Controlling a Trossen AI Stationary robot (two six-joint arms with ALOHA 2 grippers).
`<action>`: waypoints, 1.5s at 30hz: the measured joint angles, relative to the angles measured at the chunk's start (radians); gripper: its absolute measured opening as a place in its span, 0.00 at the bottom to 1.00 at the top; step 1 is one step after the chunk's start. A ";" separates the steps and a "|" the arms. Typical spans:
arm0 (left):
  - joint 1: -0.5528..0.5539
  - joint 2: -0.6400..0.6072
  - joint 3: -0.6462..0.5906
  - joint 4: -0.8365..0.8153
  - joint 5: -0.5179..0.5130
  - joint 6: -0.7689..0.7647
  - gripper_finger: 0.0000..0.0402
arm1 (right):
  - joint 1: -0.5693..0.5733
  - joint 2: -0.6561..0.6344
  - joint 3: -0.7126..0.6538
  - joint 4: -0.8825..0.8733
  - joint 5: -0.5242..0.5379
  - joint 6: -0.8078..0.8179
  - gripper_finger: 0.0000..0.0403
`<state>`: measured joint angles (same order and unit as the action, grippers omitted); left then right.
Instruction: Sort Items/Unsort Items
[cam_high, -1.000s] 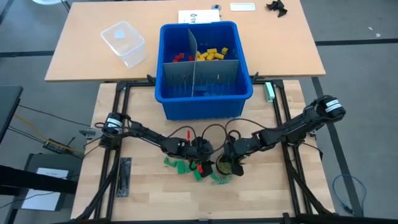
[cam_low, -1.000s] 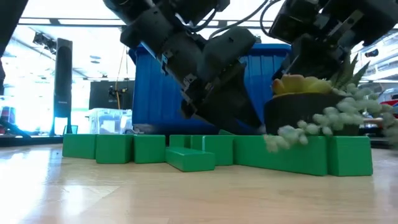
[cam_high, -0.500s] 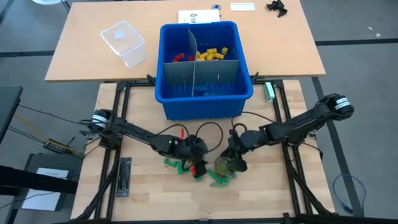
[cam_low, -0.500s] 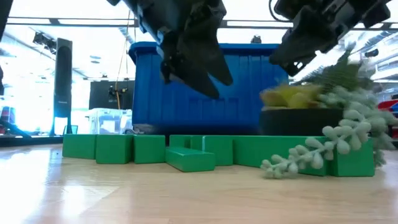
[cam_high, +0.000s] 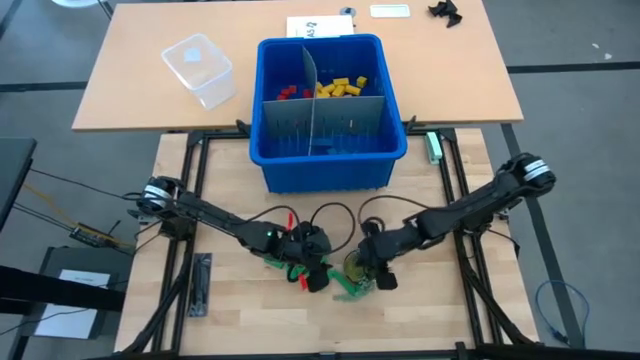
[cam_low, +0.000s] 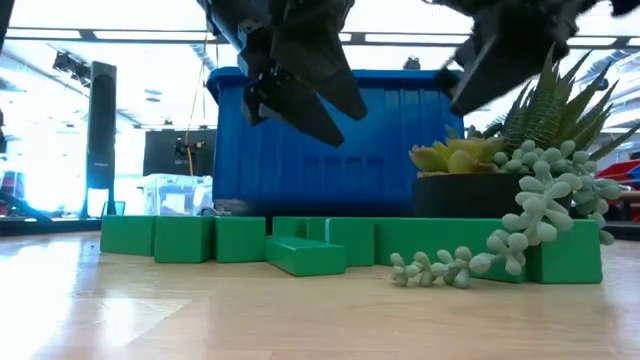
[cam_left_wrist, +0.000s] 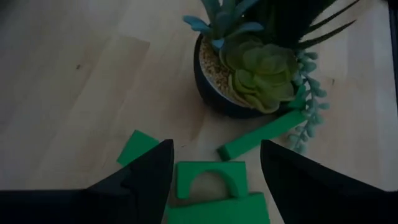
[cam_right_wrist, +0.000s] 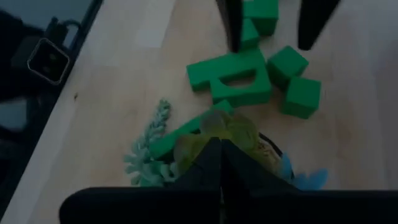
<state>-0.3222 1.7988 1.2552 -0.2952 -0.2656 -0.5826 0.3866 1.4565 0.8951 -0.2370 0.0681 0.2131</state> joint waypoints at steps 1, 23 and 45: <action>-0.001 0.000 0.000 0.000 0.000 0.000 0.62 | 0.001 0.025 0.049 -0.055 -0.001 -0.006 0.00; -0.021 0.000 0.001 -0.120 0.017 -0.078 0.62 | 0.009 0.221 0.293 -0.669 0.076 0.057 0.00; -0.028 0.000 0.001 -0.101 0.059 -0.092 0.62 | -0.111 -0.334 -0.195 -0.838 0.099 0.454 0.00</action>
<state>-0.3500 1.7988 1.2564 -0.3966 -0.2065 -0.6749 0.2759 1.1223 0.7006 -1.0751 0.1674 0.6670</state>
